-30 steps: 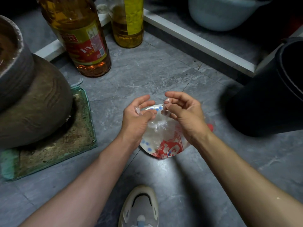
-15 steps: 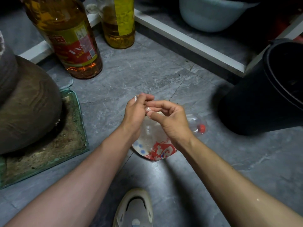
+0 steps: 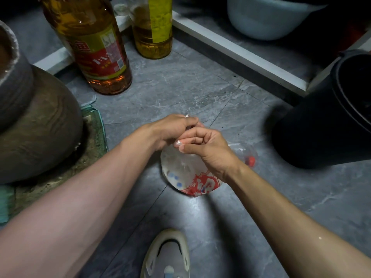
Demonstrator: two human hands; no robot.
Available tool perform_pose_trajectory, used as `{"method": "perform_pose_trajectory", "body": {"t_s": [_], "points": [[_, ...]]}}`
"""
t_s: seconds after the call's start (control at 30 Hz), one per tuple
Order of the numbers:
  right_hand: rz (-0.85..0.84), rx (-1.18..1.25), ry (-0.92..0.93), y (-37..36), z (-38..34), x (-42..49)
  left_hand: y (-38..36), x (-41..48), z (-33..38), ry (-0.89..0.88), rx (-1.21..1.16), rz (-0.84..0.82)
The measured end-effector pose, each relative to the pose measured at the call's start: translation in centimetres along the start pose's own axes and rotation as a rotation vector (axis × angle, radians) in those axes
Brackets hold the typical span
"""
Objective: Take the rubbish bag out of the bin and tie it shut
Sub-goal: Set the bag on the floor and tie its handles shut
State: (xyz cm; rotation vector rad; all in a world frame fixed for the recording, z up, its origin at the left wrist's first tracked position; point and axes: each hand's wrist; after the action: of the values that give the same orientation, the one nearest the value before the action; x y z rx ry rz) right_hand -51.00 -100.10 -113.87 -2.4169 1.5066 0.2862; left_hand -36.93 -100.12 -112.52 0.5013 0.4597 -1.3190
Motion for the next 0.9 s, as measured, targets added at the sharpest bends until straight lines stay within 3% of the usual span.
{"method": "perform_pose_trajectory", "body": {"t_s": [0.17, 0.33, 0.53, 0.73, 0.9], "points": [[0.122, 0.051, -0.029, -0.1, 0.0, 0.5, -0.5, -0.6, -0.9, -0.105, -0.143, 0.138], [0.207, 0.001, -0.047, 0.1, -0.2, 1.2, -0.3, -2.2, -4.1, -0.220, -0.182, 0.505], [0.242, -0.149, 0.018, 0.2, -0.5, 1.5, -0.4, -3.1, -5.9, -0.227, -0.183, 0.224], [0.171, -0.231, 0.047, 0.4, -0.5, 1.6, -1.2, -2.7, -6.1, -0.257, -0.091, 0.313], [0.130, -0.271, 0.069, 0.9, -0.5, 1.7, -1.0, -2.4, -6.2, -0.269, -0.025, 0.222]]}}
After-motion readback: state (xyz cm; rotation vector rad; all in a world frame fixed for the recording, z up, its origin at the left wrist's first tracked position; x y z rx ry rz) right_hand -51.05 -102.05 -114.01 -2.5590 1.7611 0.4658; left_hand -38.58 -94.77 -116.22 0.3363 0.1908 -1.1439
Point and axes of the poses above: each hand's wrist, its own x-axis towards the middle knuckle, its own y-axis out of the back of the hand, z = x × y, and after that the axes turned 12 degrees about z, right-handed
